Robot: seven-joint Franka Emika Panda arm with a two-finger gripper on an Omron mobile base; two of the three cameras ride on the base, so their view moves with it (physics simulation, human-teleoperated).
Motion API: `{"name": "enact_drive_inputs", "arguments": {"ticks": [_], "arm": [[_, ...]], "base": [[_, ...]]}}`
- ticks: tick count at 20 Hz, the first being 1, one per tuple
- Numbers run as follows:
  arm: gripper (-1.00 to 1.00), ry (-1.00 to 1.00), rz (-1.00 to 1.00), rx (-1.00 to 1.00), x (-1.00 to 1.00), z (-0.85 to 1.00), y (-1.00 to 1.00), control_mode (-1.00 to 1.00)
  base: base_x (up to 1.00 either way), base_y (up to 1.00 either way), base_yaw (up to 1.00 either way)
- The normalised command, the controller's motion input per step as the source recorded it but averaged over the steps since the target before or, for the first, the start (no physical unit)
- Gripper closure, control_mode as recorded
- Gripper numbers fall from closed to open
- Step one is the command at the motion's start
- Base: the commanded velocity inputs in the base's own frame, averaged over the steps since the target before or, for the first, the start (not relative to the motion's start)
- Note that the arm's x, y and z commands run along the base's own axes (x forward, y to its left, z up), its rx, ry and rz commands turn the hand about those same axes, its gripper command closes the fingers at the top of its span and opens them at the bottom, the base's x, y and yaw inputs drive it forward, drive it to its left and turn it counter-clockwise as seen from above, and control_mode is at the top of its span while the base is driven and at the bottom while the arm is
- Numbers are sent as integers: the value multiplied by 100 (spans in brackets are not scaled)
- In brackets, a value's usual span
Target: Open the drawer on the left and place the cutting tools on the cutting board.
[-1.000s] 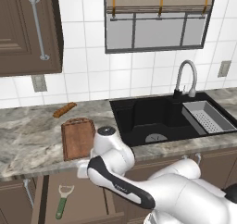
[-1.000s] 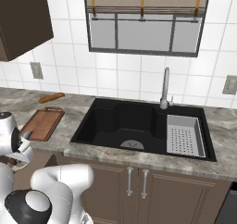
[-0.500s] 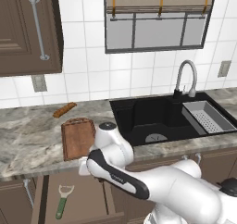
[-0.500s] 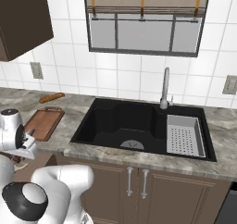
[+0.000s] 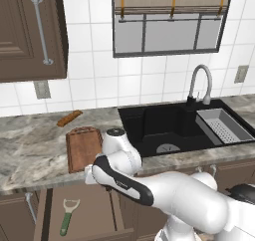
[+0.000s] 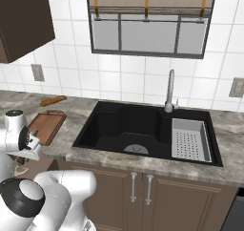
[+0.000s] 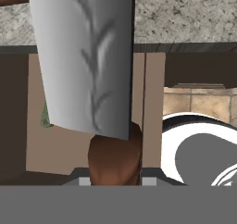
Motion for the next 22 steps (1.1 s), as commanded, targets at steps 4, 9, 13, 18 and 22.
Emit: {"name": "enact_drive_inputs", "arguments": {"ticks": [4, 9, 13, 18, 22], "arm": [[100, 0, 0, 0, 31, 7, 0, -100], [100, 0, 2, 0, 34, 10, 0, -100], [100, 3, 1, 0, 37, 9, 0, -100], [100, 3, 3, 0, 44, 4, 0, -100], [100, 5, 6, 0, 46, 0, 0, -100]], "base": [[0, 0, 0], [0, 0, 0], [0, 0, 0], [0, 0, 0], [0, 0, 0]]}}
